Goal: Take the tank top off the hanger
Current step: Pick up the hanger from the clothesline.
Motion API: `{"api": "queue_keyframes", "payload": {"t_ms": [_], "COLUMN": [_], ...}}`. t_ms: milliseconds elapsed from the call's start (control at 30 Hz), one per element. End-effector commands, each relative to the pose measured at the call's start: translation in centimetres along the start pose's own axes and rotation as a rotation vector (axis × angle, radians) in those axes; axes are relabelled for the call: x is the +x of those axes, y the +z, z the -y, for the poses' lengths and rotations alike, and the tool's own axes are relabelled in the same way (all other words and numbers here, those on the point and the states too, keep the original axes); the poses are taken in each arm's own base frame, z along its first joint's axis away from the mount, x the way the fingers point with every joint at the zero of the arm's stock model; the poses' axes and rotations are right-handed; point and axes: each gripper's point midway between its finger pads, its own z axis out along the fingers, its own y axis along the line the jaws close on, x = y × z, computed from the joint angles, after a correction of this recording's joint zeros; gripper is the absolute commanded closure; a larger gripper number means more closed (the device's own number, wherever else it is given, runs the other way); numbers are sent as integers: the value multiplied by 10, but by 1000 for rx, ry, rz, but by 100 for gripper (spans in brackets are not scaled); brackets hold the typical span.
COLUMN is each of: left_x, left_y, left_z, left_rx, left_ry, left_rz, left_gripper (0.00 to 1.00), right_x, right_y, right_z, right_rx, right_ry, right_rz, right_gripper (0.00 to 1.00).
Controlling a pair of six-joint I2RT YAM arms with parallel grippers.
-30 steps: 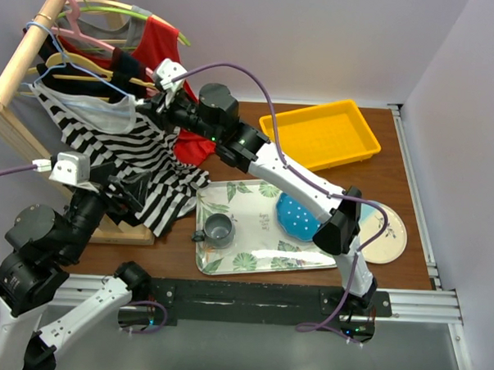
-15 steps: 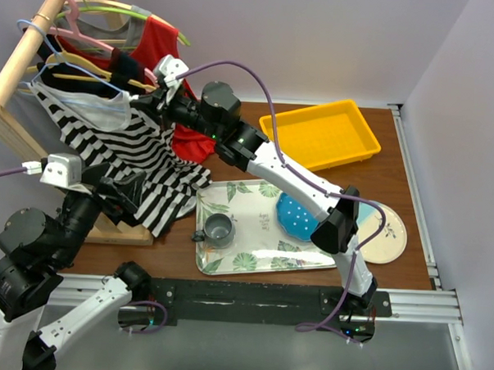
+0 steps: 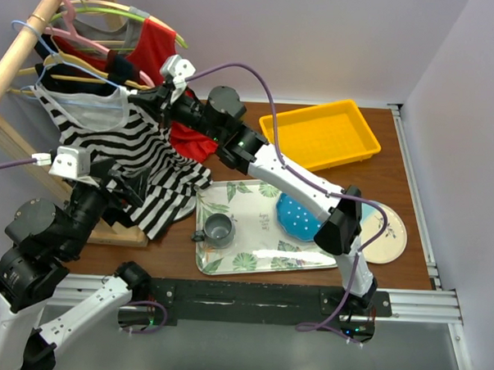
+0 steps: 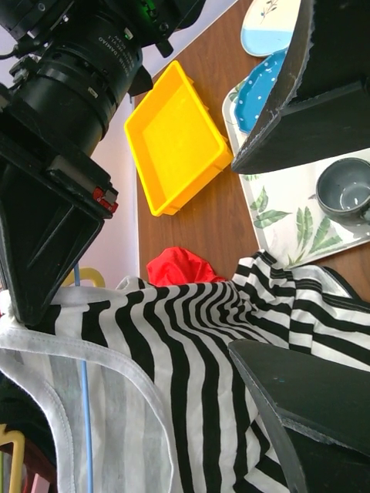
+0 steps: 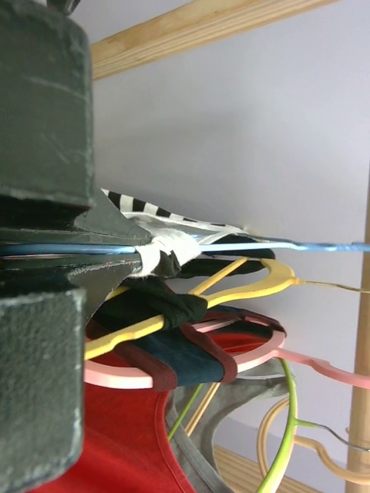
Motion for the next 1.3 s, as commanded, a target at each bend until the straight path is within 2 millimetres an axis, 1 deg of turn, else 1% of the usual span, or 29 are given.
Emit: {"api": "queue_keyframes", "payload": {"t_ms": [0,133,167,200,267,300,333,367,433,500,533,567,733,800,833,967,1000,1033,1067,1100,1133,1167,1200,1233,1267], "left_x": [-8,-8,-8,-9,-11,-11,-12,-12,-11,-11,-12,-12,-21,-24,-23,-27,-29,-30,-32,-34,-36,-38,-41,-42,-46], "left_y": [5,6,6,5,3,3,2,1,2,3,5,5,8,9,10,10,10,10,9,10,10,12,13,14,17], "left_z": [1,1,1,1,1,0,0,0,0,0,0,1,-1,-3,-2,-3,-5,-6,-8,-11,-12,-13,-13,-13,-13], "left_rx": [-7,-7,-5,-6,-5,-7,-6,-8,-8,-10,-11,-10,-29,-40,-40,-45,-59,-69,-79,-101,-108,-117,-119,-120,-134], "left_ry": [-2,-3,-5,-5,-7,-6,-8,-7,-4,-2,-2,-1,5,7,11,12,9,5,3,1,0,2,5,12,14], "left_rz": [31,28,29,31,37,38,41,43,40,39,39,40,59,64,59,61,66,69,74,81,88,89,95,94,95], "left_gripper": [7,7,7,7,7,7,7,7,7,7,7,7,8,8,8,9,9,10,11,11,11,12,13,14,15], "right_x": [-109,-103,-97,-82,-80,-82,-66,-75,-83,-87,-94,-97,-112,-123,-120,-125,-119,-120,-127,-121,-120,-131,-120,-121,-119], "right_y": [-15,-13,-11,-9,-11,-13,-16,-20,-20,-18,-18,-17,-12,-11,-9,-11,-11,-13,-17,-18,-20,-26,-28,-32,-41], "right_z": [-7,-8,-9,-12,-13,-12,-13,-14,-12,-10,-9,-8,-2,-1,-1,-2,-3,-4,-5,-6,-6,-8,-8,-8,-9], "right_rx": [9,2,-7,-19,-22,-20,-15,-16,-6,2,7,13,23,18,16,5,1,-1,-3,-2,-5,-7,-3,2,9], "right_ry": [9,63,73,81,63,53,59,53,49,50,53,59,76,97,106,126,131,132,129,132,127,118,120,109,106], "right_rz": [299,302,285,220,180,191,172,198,219,227,247,261,322,356,357,373,361,362,374,358,352,364,336,338,322], "right_gripper": [100,100,100,100,100,100,100,100,100,100,100,100,100,100,100,100,100,100,100,100,100,100,100,100,100]}}
